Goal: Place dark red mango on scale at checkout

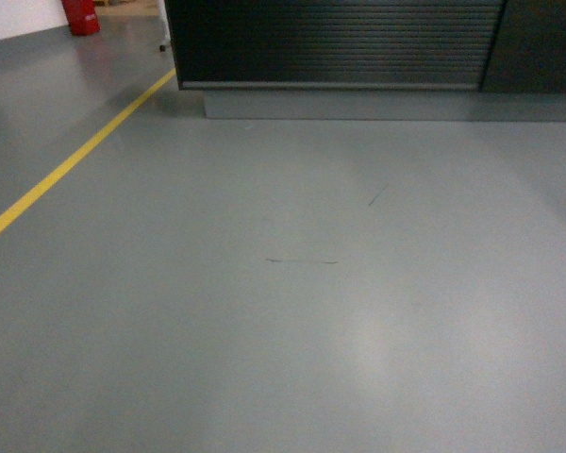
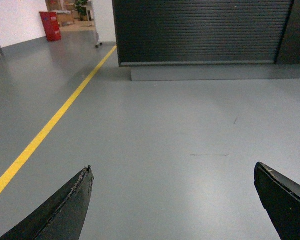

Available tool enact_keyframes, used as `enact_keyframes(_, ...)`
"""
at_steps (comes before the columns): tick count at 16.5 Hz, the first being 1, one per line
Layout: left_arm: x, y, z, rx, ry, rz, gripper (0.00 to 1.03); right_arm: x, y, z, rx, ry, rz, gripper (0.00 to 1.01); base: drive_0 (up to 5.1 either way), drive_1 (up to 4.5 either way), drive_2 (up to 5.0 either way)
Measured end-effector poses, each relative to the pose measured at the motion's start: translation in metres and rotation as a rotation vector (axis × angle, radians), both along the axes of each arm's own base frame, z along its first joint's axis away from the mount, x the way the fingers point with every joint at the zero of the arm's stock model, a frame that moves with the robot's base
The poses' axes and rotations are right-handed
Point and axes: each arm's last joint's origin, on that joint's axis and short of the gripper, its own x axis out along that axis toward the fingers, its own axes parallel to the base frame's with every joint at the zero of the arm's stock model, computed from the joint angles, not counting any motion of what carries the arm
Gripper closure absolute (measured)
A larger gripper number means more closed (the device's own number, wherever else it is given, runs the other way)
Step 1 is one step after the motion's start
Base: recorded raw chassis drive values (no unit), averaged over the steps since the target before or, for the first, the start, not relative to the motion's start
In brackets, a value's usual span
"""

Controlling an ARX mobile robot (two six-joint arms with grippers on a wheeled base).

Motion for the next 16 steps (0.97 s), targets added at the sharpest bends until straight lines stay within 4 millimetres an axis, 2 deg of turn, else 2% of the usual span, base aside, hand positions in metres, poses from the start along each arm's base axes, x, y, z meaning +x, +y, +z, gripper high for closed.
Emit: enact_keyframes(16,0.0,0.0,0.0001,0.0,-0.001,0.0,0.05,0.0,0.0,-0.0002,0.0,0.002,0.0,0.03,0.0,0.0,0.0)
